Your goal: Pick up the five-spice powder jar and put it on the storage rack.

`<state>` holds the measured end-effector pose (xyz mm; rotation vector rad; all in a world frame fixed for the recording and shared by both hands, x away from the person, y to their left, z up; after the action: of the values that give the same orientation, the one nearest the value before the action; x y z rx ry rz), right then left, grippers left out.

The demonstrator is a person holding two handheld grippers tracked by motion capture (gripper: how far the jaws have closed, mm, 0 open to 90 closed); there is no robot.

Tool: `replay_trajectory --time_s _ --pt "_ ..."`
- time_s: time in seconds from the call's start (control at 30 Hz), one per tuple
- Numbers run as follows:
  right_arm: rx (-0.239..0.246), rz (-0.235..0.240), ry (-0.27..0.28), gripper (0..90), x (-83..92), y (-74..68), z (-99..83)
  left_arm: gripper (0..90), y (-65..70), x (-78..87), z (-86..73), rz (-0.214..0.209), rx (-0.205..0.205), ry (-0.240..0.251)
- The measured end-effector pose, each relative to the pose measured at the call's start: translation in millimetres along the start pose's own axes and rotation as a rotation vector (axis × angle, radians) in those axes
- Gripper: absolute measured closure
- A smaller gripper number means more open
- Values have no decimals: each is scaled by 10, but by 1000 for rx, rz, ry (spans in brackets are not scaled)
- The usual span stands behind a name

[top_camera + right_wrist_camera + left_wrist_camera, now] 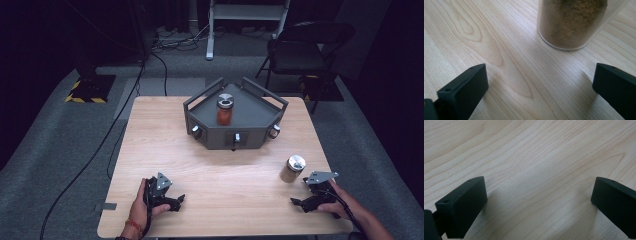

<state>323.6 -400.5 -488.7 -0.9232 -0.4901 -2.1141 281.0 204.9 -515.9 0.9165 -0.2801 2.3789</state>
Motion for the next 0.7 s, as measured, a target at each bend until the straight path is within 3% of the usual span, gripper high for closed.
replay_trajectory --time_s 0.1,0.27,0.7 --pt "19 -13 -15 9 6 -20 37 3 2 1 -1 1 1 0" --pt "5 -62 -19 61 53 -36 49 3 7 2 -2 4 3 0" --pt "-84 -59 85 59 149 39 92 3 7 2 -3 4 4 0"
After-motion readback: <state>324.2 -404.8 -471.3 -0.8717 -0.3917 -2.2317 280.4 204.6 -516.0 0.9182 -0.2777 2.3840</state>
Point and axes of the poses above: each handheld gripper's, and its own axes: x roughly backward along the jaws, z roughly out of its top, y roughly to its right, the point moved 7 cm from there along -x, roughly forward along the jaws, and after that the axes turned 3 degrees about y, right-handed, at the moved point
